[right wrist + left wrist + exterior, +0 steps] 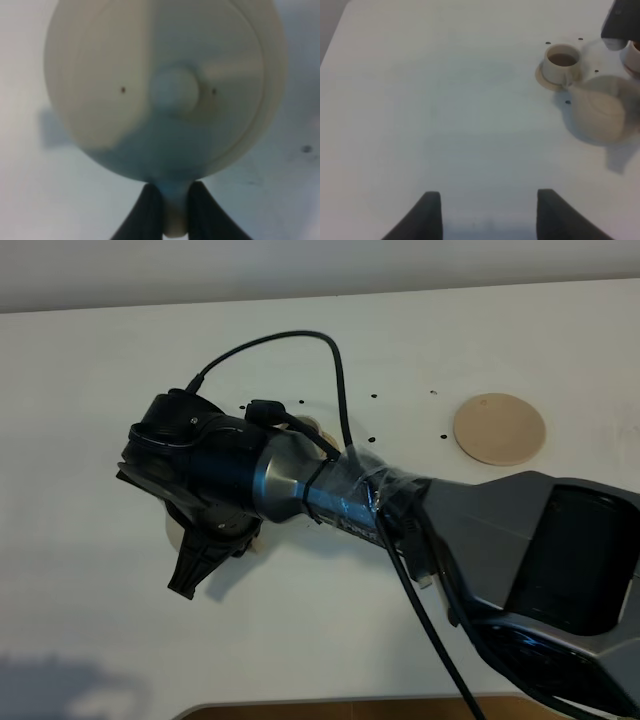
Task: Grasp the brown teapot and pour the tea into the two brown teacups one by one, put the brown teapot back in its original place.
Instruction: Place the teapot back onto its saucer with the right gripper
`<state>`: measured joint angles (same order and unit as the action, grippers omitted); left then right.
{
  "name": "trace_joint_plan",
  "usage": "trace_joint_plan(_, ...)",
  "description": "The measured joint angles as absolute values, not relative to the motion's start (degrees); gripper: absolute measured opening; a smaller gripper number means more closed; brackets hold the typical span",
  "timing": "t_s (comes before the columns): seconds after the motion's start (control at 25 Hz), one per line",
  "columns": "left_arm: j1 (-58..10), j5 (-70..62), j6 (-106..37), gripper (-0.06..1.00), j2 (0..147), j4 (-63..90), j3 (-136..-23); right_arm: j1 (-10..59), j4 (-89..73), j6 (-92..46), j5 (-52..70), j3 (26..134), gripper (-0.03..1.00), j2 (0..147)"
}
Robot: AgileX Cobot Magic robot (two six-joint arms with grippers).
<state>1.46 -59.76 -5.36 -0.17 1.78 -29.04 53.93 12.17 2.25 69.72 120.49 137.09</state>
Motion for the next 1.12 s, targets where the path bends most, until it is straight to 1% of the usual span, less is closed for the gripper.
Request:
trace_joint_plan(0.2,1.46,-59.76,-5.36,0.46,-0.17,1.78,-29.04,51.7,12.97,2.82,69.8,120.49,0.12,132.35)
trace_joint_plan(0.48,1.46,-59.76,-5.36,0.46,-0.17,1.78,-29.04,41.65,6.97,2.92,69.83,118.7,0.12,126.72)
trace_joint_plan(0.72,1.46,-59.76,-5.36,0.46,-0.17,1.78,-29.04,30.89,6.34,2.98,69.78,110.0,0.12,122.22)
trace_joint_plan(0.88,1.46,-59.76,-5.36,0.46,-0.17,1.78,-29.04,23.64,4.96,3.23,67.92,102.18,0.12,119.83)
trace_joint_plan(1.12,1.46,-59.76,-5.36,0.46,-0.17,1.78,-29.04,16.38,3.65,3.27,61.63,92.8,0.12,118.15)
